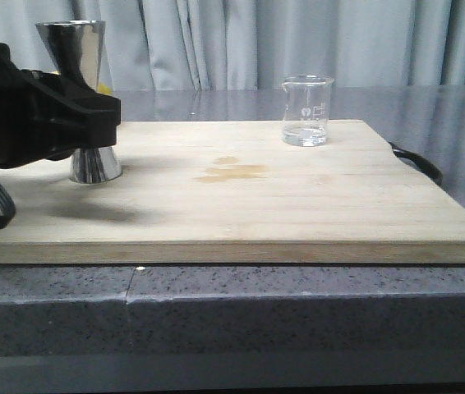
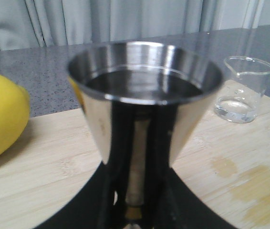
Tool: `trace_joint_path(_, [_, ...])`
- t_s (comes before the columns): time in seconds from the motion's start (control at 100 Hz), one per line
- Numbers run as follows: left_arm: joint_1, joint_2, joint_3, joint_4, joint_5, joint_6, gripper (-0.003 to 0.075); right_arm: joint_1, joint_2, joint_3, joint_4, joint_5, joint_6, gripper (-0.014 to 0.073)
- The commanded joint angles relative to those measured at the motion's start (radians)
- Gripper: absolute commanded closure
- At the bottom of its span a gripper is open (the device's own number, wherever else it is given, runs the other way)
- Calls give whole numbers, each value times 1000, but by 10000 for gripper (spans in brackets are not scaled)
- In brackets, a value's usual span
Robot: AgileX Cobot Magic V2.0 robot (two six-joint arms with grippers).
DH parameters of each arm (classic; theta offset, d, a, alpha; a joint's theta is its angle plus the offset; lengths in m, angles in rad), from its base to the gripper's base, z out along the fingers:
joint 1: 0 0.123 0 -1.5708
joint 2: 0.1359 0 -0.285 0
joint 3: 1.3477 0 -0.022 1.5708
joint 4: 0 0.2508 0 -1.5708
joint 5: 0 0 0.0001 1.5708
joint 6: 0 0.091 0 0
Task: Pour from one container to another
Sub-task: 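Lower the filled jigger onto the board with the left gripper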
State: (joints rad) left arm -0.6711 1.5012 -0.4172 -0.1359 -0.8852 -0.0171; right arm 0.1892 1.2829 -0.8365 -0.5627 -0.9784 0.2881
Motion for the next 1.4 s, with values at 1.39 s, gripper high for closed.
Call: trace_joint_path(1.39, [2,-18,17,-13,-147,-18,739,-5,-31,-33,40,-53,-6,32])
